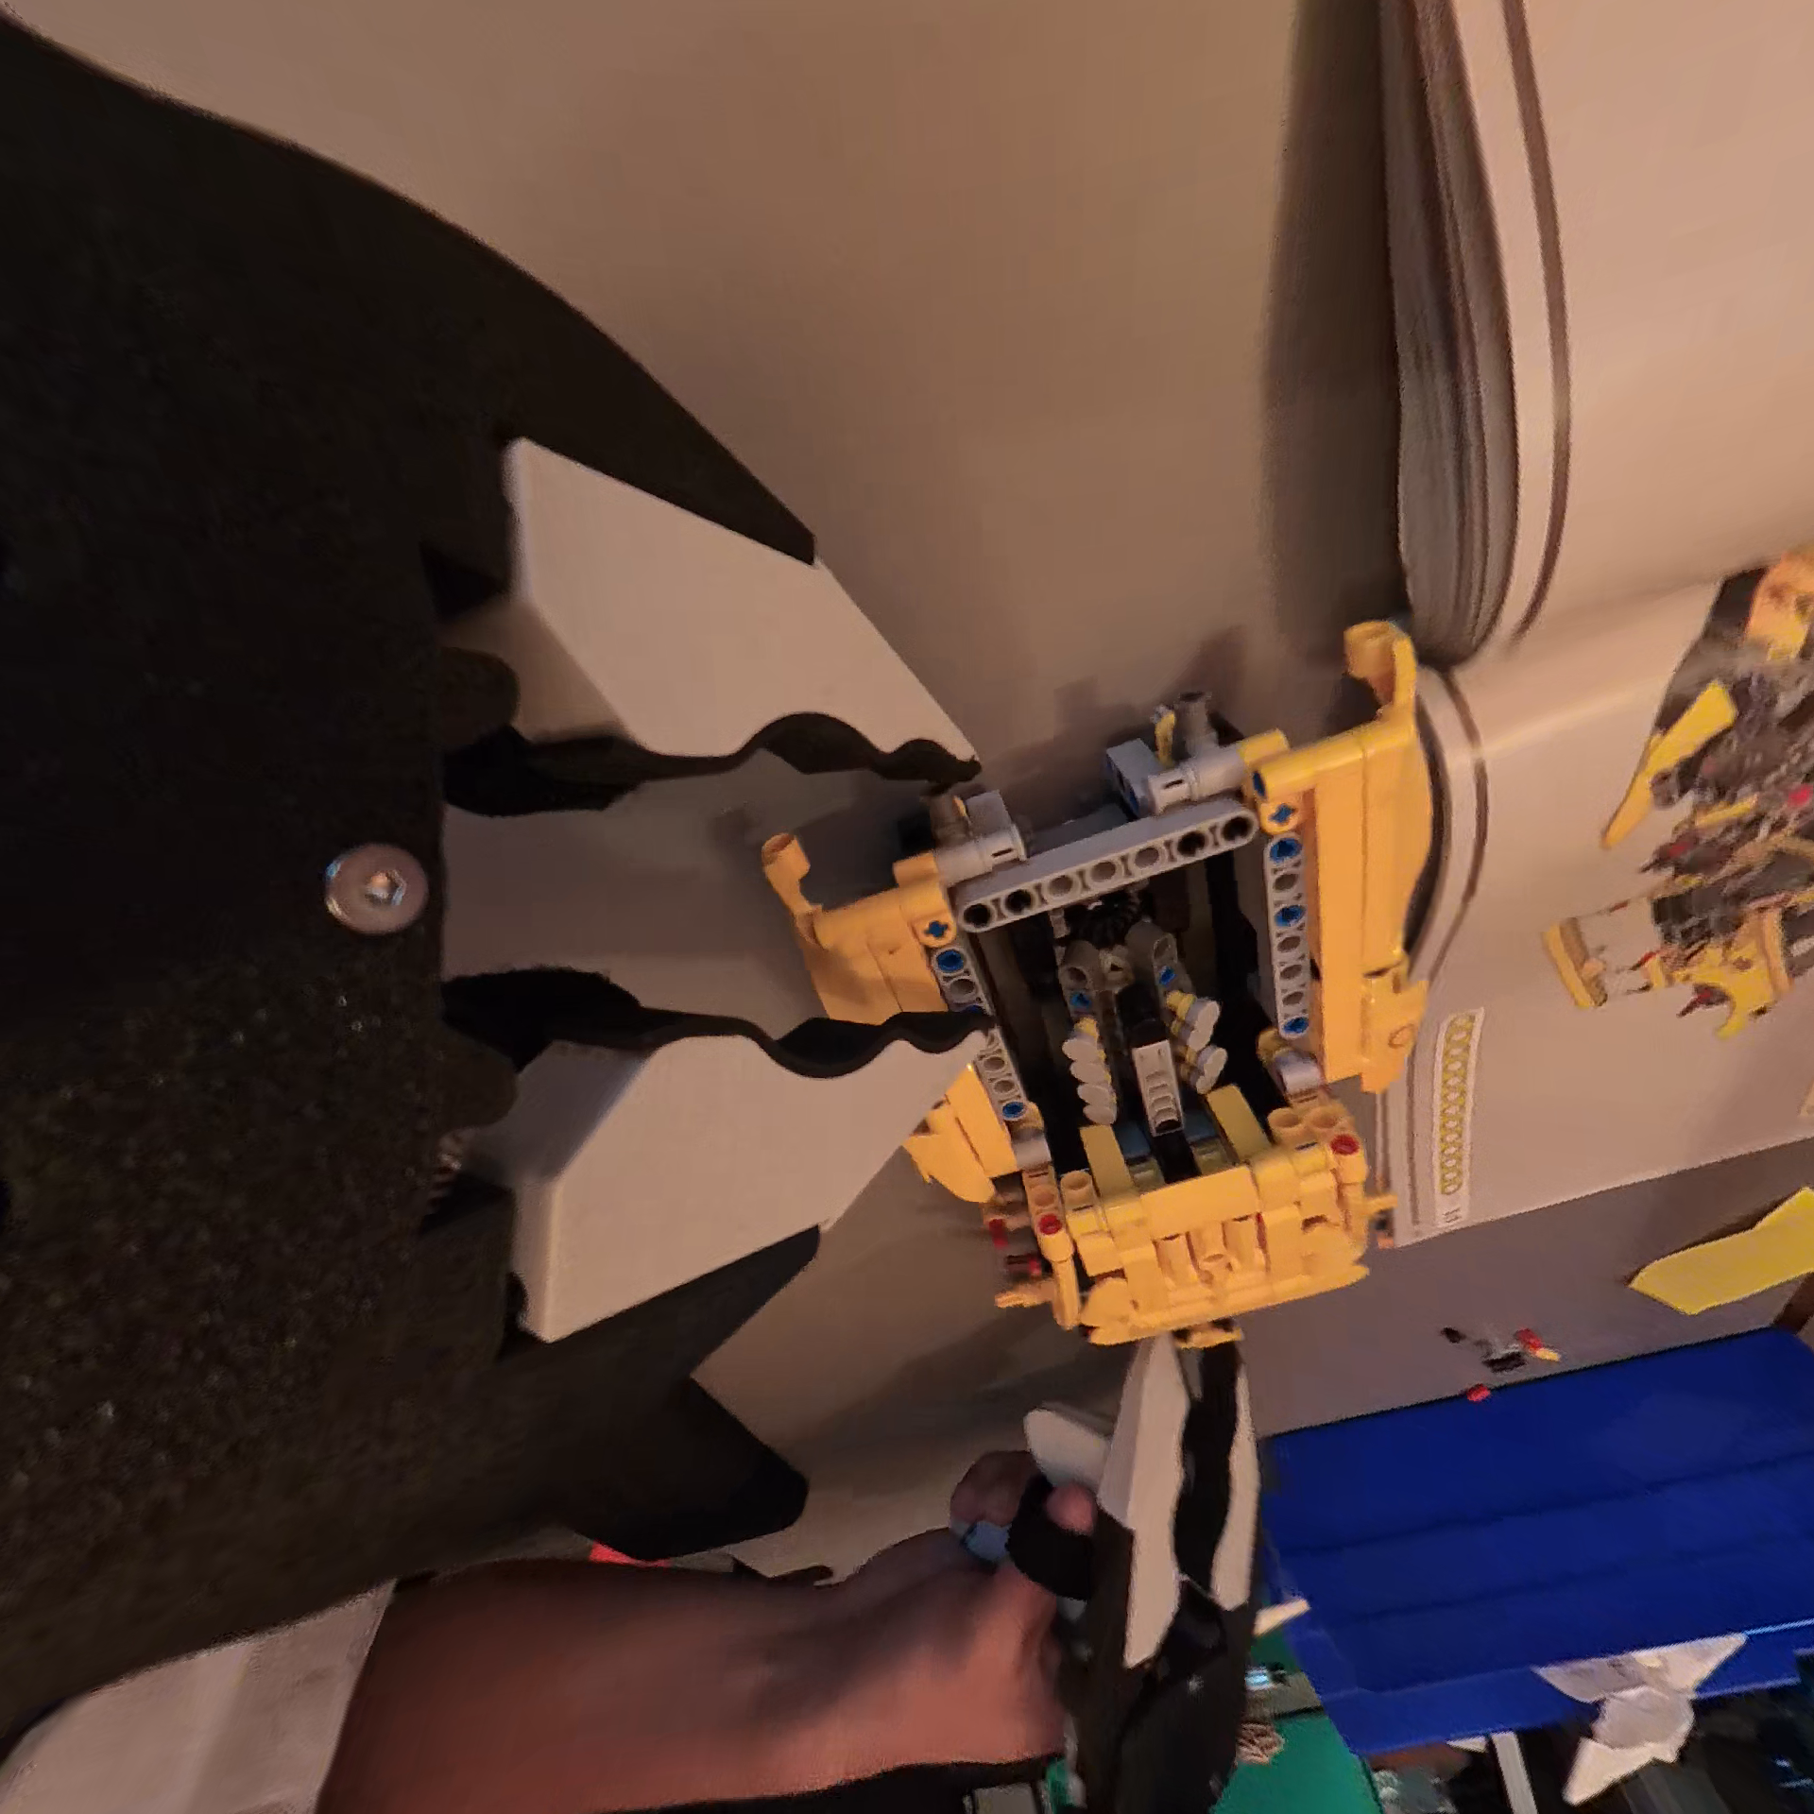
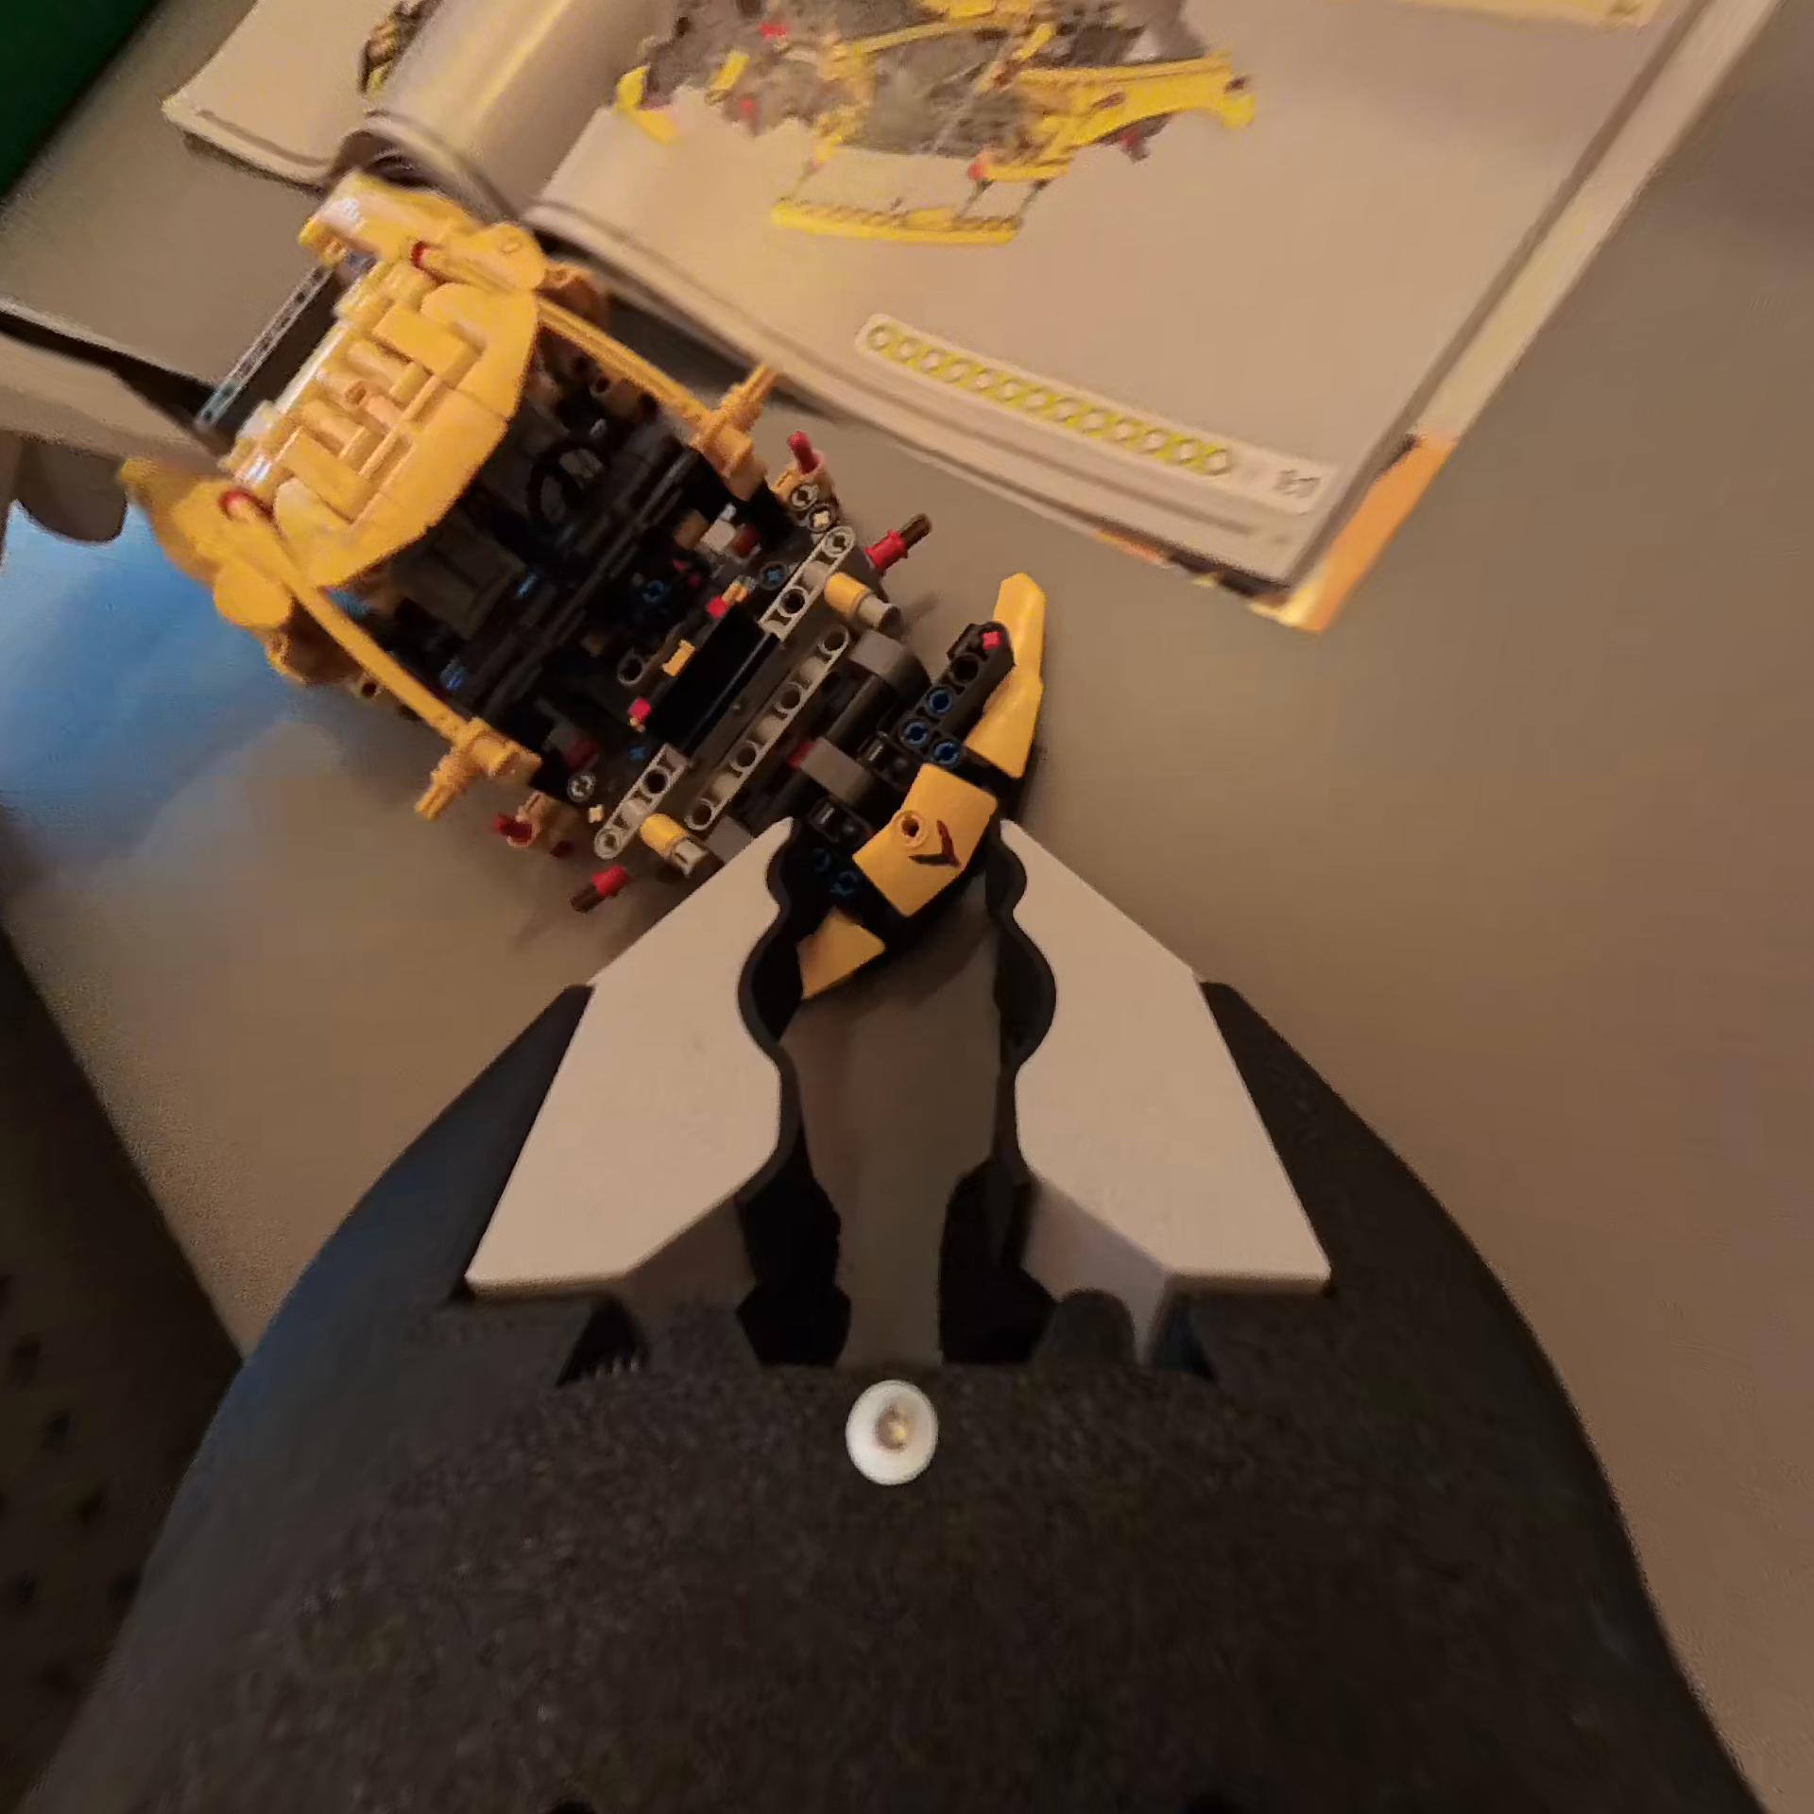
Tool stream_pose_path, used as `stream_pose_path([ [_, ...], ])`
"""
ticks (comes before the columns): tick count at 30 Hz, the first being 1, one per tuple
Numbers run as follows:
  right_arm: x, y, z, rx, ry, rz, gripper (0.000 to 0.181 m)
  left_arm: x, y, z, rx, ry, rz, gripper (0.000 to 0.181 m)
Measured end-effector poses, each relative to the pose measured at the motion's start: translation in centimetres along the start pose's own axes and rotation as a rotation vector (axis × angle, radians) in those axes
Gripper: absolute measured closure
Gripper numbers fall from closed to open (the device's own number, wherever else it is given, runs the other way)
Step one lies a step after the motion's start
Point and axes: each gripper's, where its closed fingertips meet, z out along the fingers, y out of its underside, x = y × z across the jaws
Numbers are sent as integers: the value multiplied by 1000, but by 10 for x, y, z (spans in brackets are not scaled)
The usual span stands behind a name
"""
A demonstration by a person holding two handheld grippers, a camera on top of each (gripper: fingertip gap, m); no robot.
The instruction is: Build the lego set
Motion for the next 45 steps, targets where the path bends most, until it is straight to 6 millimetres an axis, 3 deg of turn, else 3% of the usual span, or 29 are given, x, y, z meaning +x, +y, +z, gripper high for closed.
stream_pose_path([
  [3, 17, -4, -2, -5, -16, 42, 150, 10, -6, 12, -9, -31, 47, 133],
  [8, 17, -3, -3, 17, -45, 77, 149, 8, -11, 10, 17, -32, 54, 133],
  [11, 17, -18, -19, 116, -3, 110, 142, 6, -13, -24, 71, -31, 95, 133],
  [13, 9, -32, -37, 210, 19, 105, 142, -11, -22, -71, 160, -88, 156, 133],
  [16, -23, -49, -54, 323, -16, 90, 145, -72, -37, -167, 276, -280, 177, 133],
  [20, -81, -53, -39, 349, -162, 78, 153, -190, -55, -310, 434, -558, 55, 132],
  [22, -107, -52, -22, 314, -234, 75, 153, -250, -54, -354, 438, -656, -17, 132],
  [24, -127, -52, -7, 292, -282, 63, 153, -303, -50, -378, 422, -757, -82, 133],
  [26, -143, -54, 3, 268, -314, 46, 153, -329, -47, -379, 438, -743, -178, 133],
  [31, -158, -61, 7, 258, -322, 21, 155, -360, -49, -373, 587, -716, -306, 133],
  [35, -156, -55, 8, 219, -322, 34, 155, -373, -60, -379, 749, -699, -318, 136],
  [40, -151, -51, 9, 183, -334, 67, 154, -378, -70, -372, 865, -572, -327, 138],
  [43, -151, -50, 9, 182, -335, 76, 154, -388, -66, -374, 879, -599, -322, 166],
  [45, -153, -49, 11, 179, -347, 84, 154, -393, -65, -375, 882, -603, -319, 174],
])
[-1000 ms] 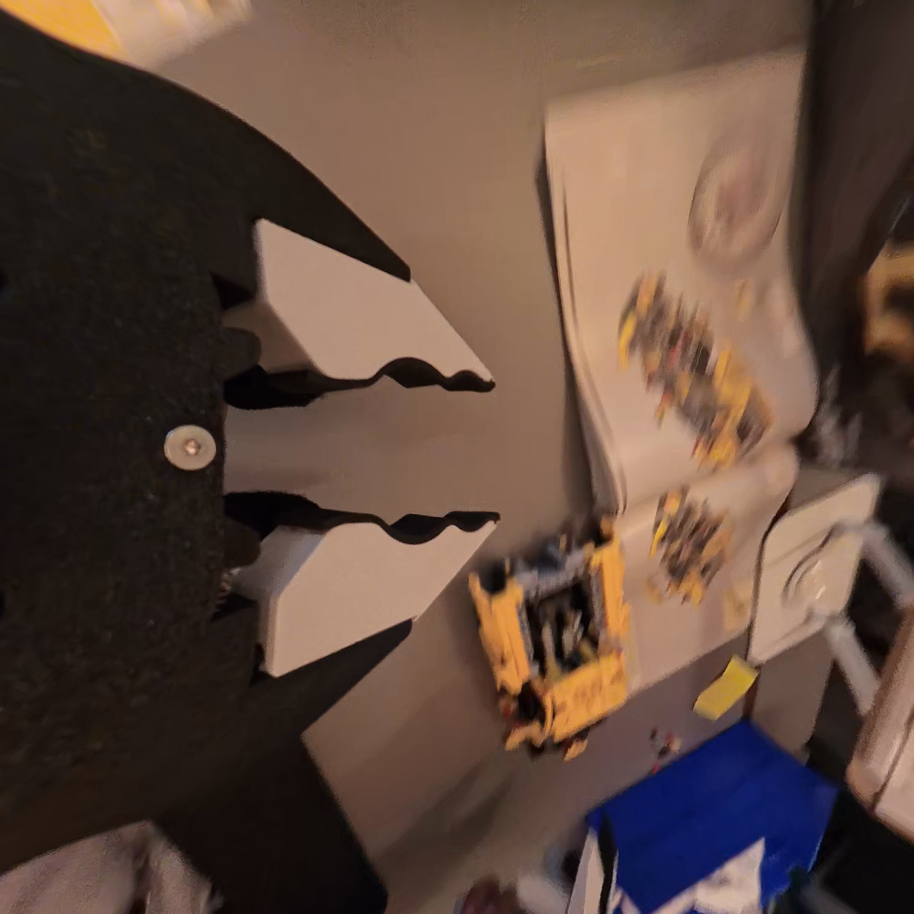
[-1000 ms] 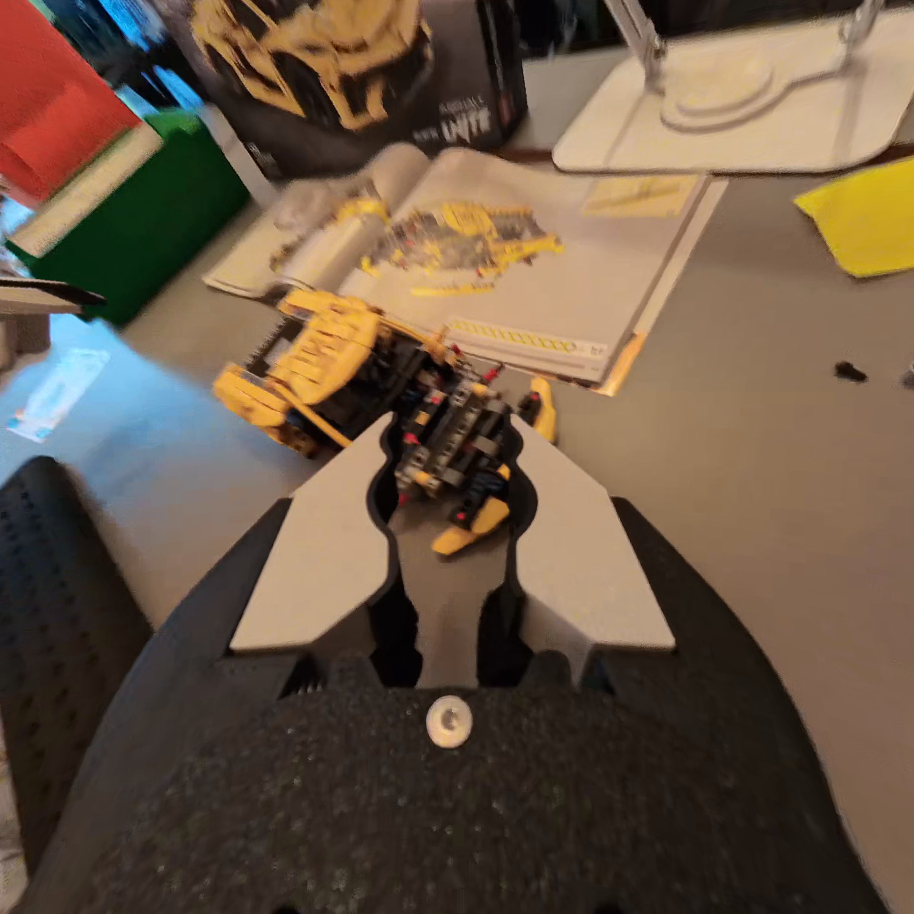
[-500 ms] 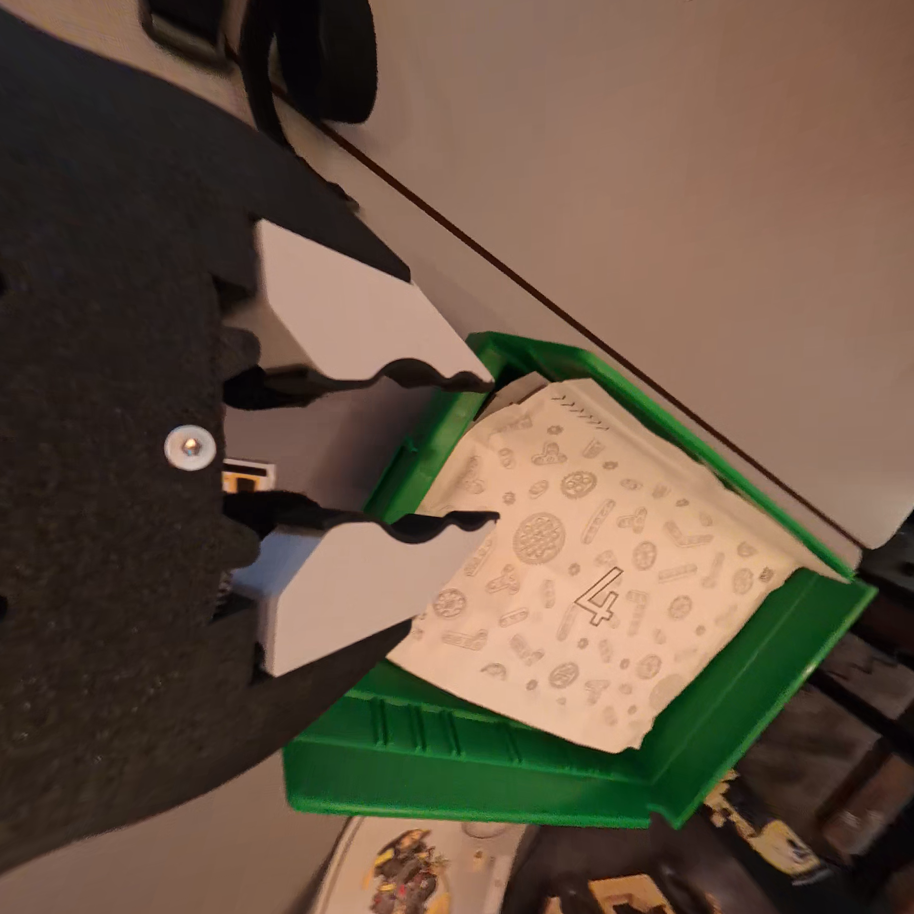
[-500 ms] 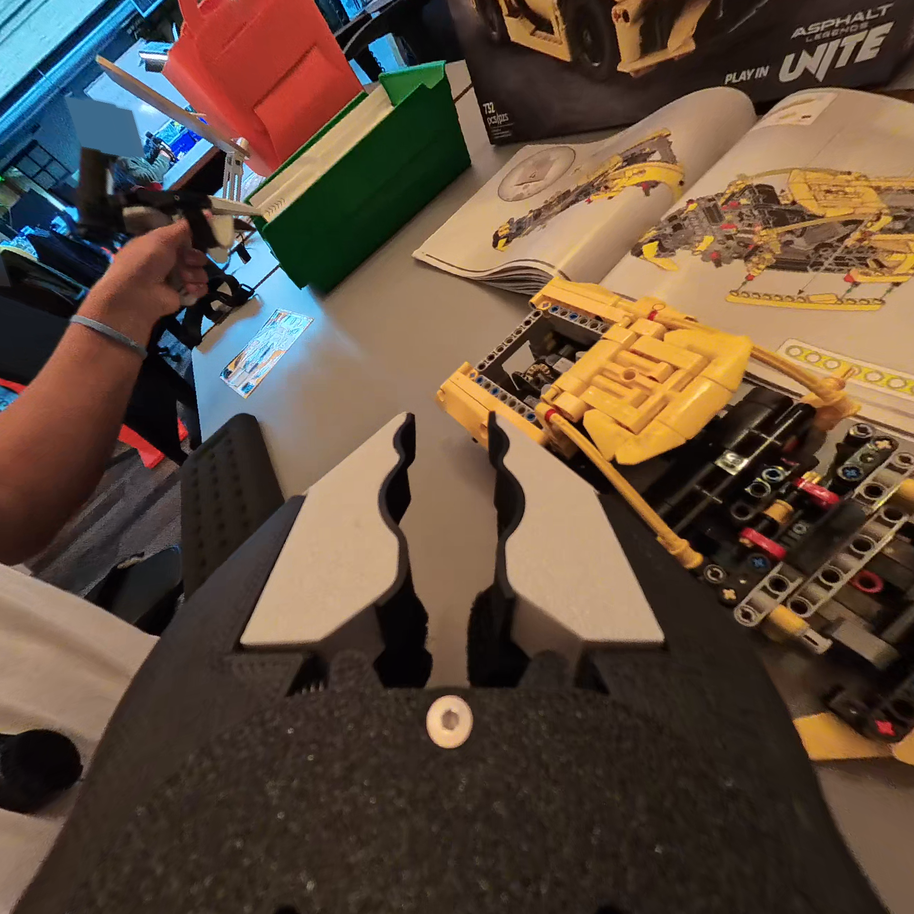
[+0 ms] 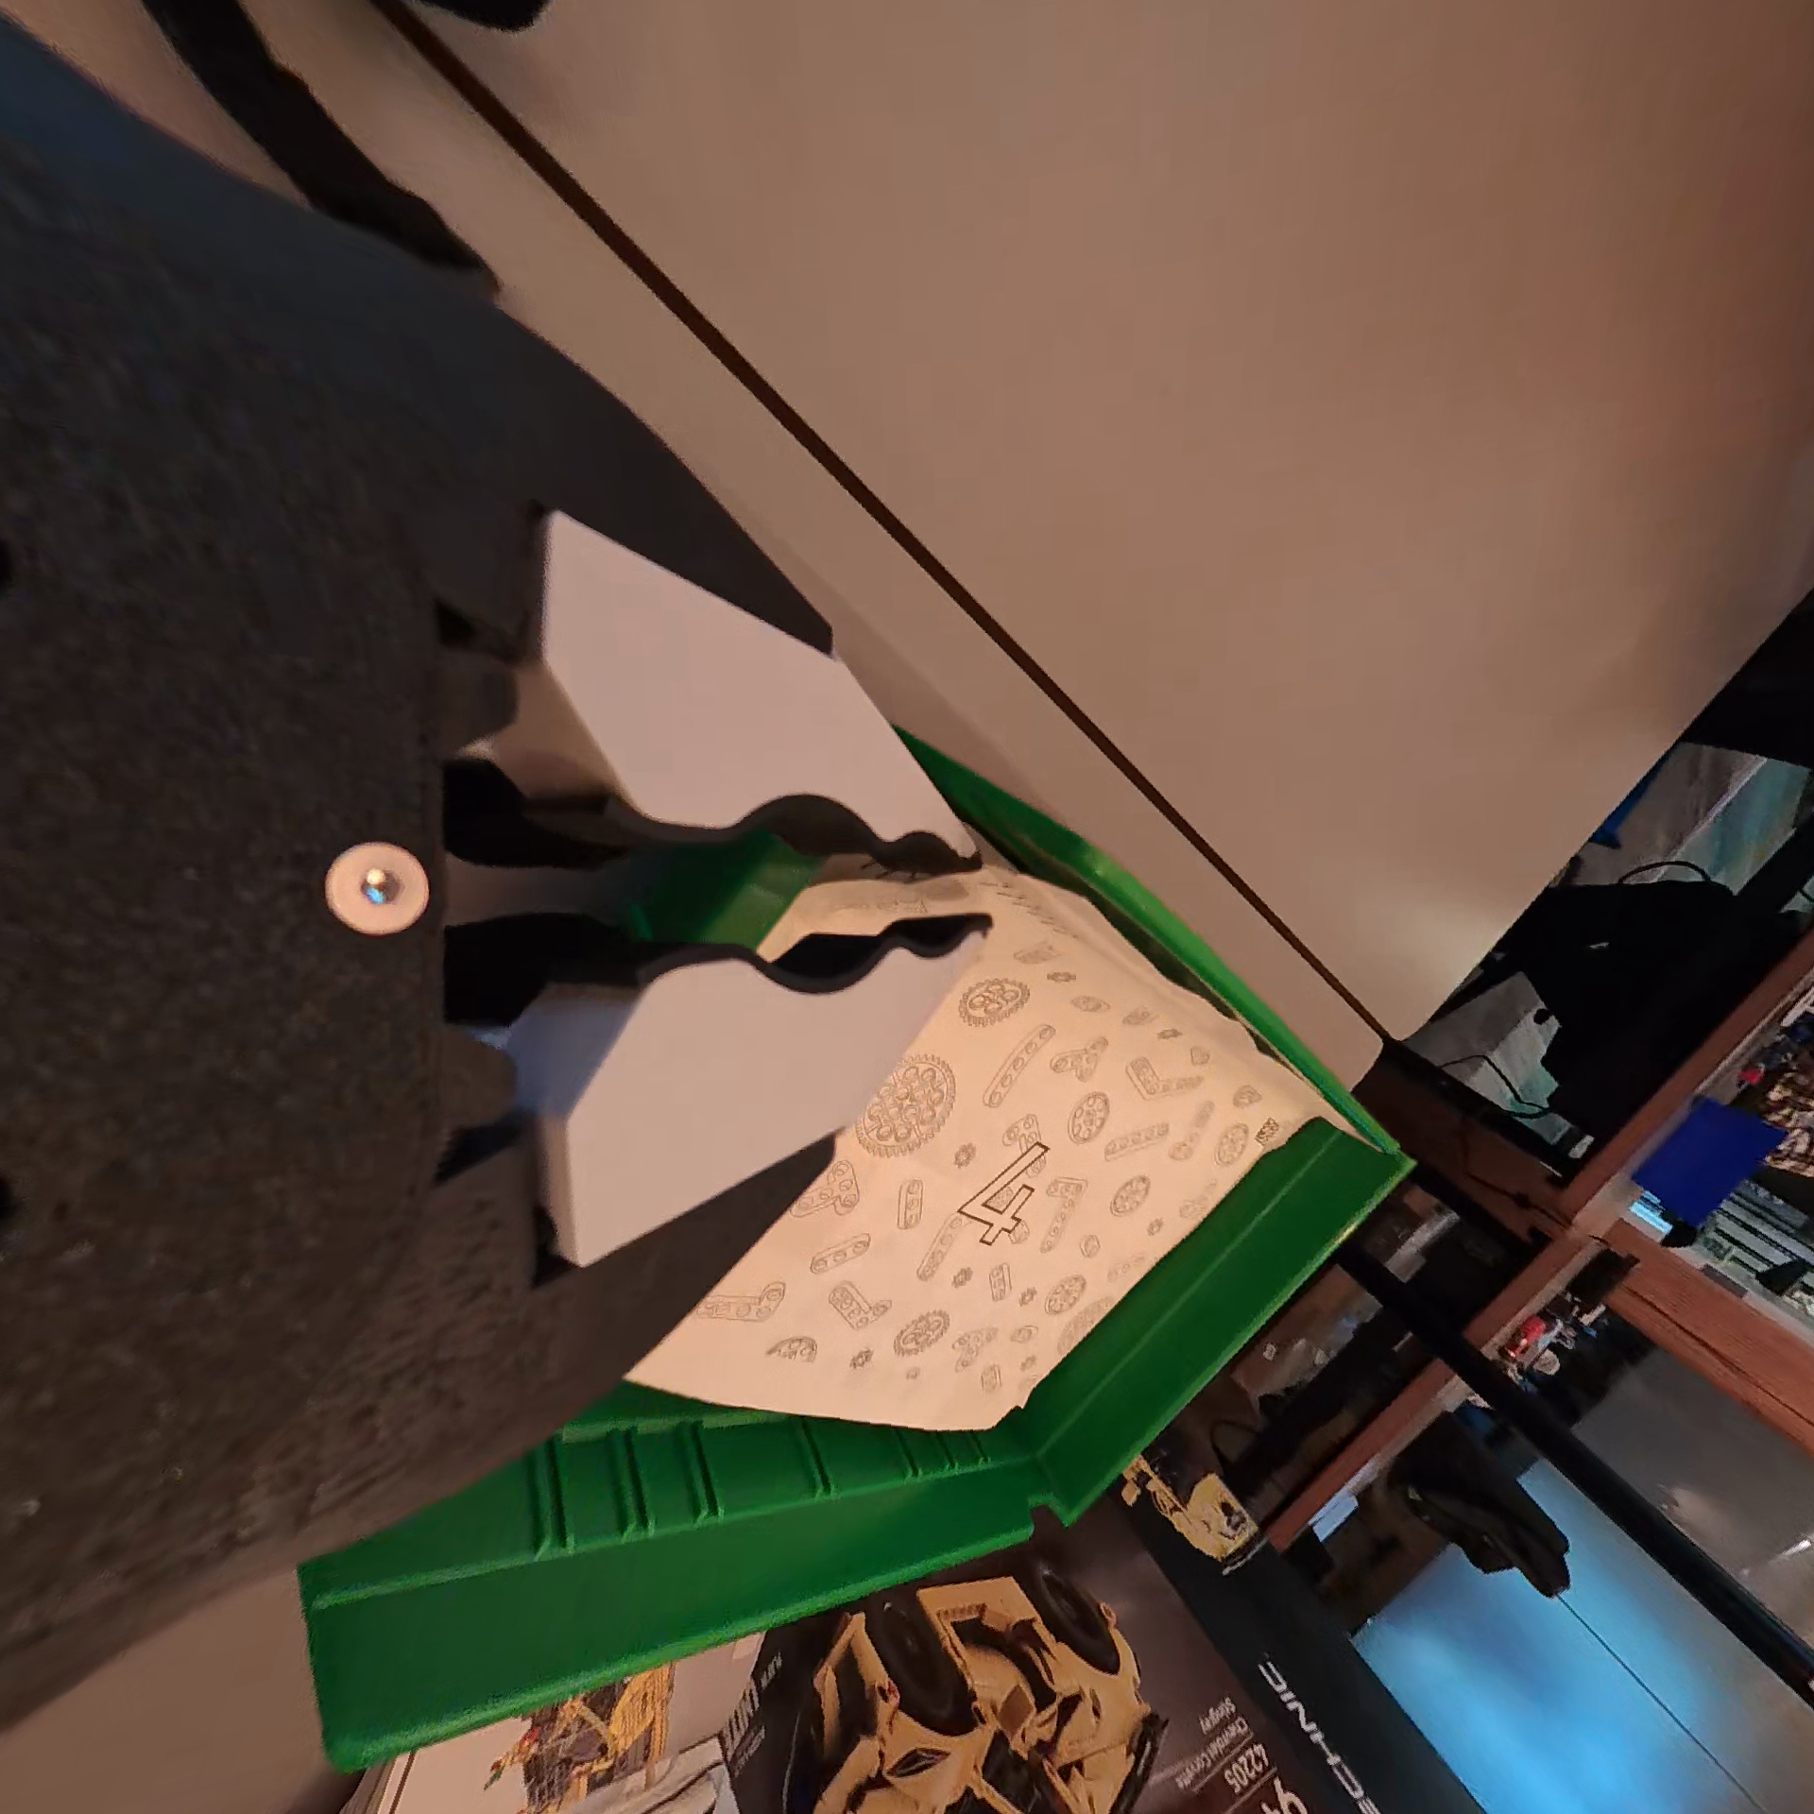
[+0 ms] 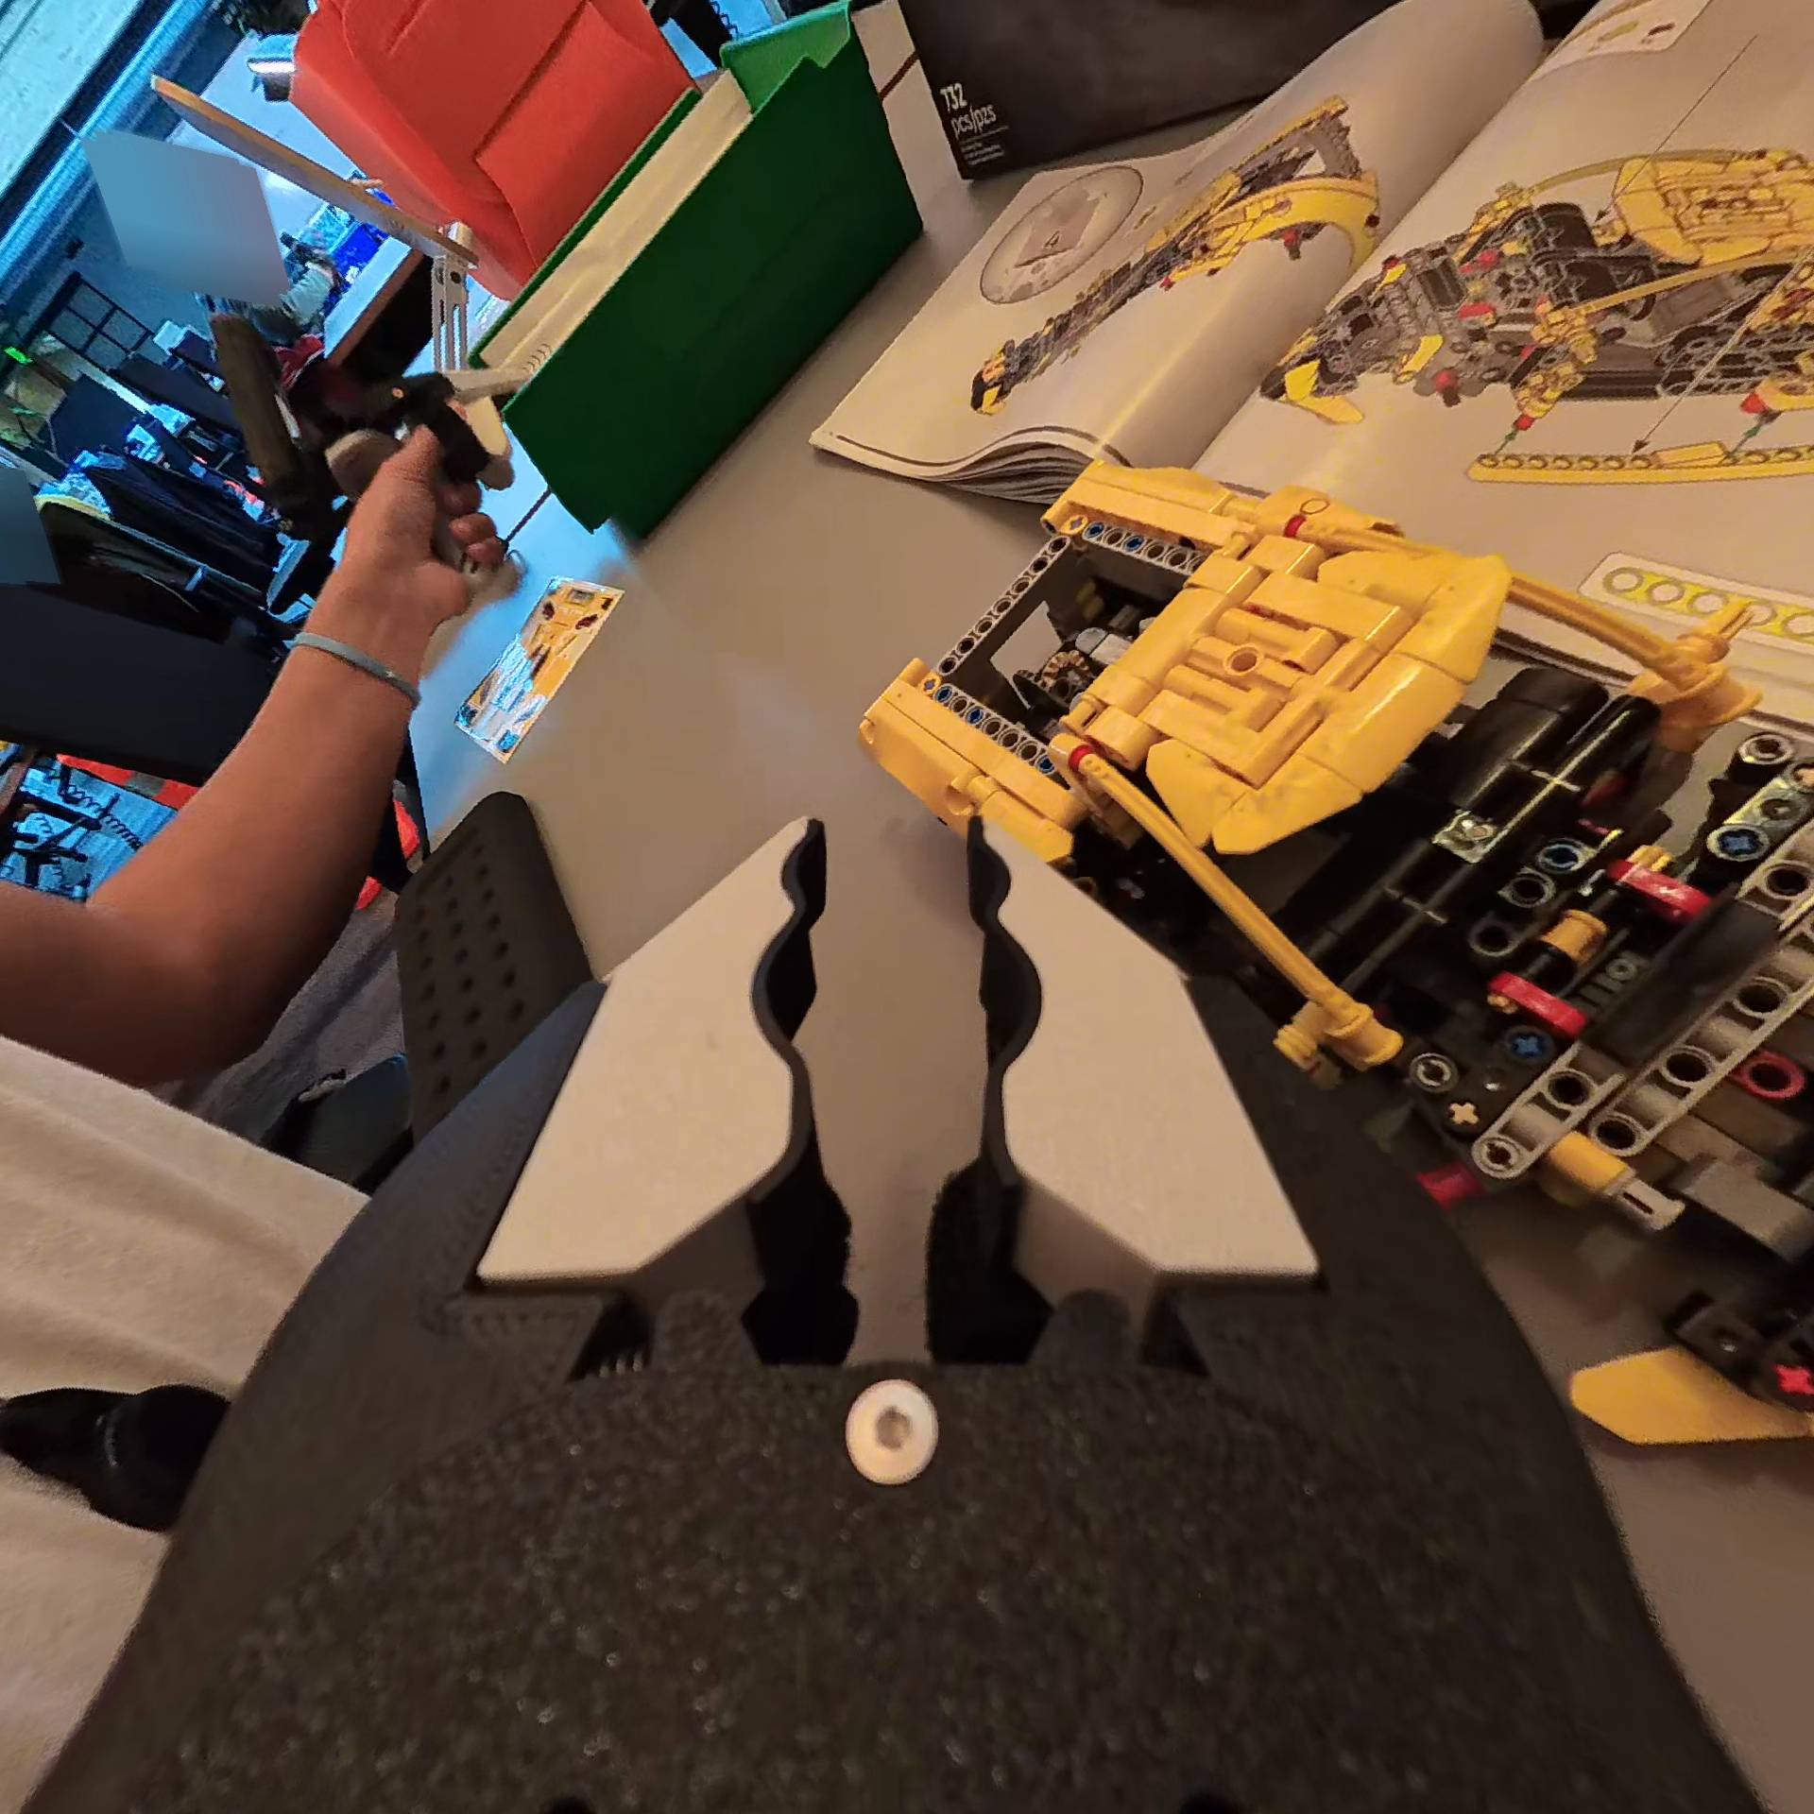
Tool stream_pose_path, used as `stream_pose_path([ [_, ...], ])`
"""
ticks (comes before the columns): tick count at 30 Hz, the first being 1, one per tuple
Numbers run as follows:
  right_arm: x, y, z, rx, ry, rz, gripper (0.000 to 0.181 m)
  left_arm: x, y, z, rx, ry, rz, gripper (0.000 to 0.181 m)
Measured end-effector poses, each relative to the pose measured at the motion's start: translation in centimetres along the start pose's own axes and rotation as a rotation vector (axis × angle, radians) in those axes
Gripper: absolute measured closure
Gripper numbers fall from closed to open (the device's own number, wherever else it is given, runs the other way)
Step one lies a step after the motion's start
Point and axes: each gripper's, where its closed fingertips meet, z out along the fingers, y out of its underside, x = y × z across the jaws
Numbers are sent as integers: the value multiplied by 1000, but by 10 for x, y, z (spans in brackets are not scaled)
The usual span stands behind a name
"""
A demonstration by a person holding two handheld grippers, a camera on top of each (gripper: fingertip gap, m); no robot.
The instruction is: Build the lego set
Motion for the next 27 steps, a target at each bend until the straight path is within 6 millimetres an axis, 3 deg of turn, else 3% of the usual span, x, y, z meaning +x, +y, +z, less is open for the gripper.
stream_pose_path([
  [4, -2, 6, 4, -20, -18, 9, 154, 2, -2, 0, 11, 18, 43, 181],
  [8, -6, 3, 2, -15, -28, 5, 154, 40, -27, -17, 73, 35, 293, 181],
  [11, -8, -4, -3, 3, -36, -9, 154, 85, -61, -34, 98, 84, 423, 181],
  [16, -11, -22, -15, 19, -37, -80, 154, 183, -130, -68, 142, 190, 647, 181],
  [19, -14, -36, -26, 43, -26, -129, 154, 241, -154, -98, 165, 208, 837, 181],
  [23, -31, -54, -40, 85, -50, -192, 154, 304, -159, -147, 197, 194, 1106, 181],
  [27, -65, -65, -47, 96, -108, -307, 150, 349, -126, -195, 186, 259, 1256, 181],
])
